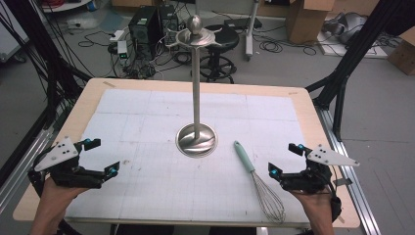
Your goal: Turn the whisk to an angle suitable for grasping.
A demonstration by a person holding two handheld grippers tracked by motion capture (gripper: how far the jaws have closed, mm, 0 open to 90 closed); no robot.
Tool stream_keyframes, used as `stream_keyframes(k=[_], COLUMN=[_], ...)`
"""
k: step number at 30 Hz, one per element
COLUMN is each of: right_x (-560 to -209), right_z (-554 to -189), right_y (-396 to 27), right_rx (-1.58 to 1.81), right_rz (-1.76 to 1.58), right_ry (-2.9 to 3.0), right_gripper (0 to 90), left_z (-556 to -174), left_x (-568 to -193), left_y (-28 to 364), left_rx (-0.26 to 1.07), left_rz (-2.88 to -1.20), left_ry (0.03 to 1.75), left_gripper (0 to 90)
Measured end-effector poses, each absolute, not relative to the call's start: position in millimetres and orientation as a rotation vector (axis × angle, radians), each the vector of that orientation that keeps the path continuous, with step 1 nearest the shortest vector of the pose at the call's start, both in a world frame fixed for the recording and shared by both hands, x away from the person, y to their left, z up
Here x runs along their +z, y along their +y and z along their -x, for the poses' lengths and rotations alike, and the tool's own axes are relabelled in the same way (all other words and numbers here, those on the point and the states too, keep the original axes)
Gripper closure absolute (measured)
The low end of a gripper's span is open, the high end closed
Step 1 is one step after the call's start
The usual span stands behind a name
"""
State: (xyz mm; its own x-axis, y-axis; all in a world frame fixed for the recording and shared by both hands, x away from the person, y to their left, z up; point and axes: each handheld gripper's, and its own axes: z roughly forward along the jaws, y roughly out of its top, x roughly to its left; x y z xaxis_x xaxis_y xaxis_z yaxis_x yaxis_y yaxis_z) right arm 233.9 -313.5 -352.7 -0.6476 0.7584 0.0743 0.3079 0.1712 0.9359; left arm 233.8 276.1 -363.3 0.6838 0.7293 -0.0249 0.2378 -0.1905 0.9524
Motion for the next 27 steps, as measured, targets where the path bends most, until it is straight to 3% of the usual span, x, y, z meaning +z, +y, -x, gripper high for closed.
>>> stream_keyframes(k=[27], right_x=[-341], right_z=[-236], right_y=[-319], right_rx=[1.358], right_rz=[-1.093], right_ry=[2.082], right_gripper=[0.5], left_z=[-237], left_x=[-365], left_y=[280], left_rx=[0.519], left_rz=[-1.743], left_ry=[0.774], left_gripper=[1.7])
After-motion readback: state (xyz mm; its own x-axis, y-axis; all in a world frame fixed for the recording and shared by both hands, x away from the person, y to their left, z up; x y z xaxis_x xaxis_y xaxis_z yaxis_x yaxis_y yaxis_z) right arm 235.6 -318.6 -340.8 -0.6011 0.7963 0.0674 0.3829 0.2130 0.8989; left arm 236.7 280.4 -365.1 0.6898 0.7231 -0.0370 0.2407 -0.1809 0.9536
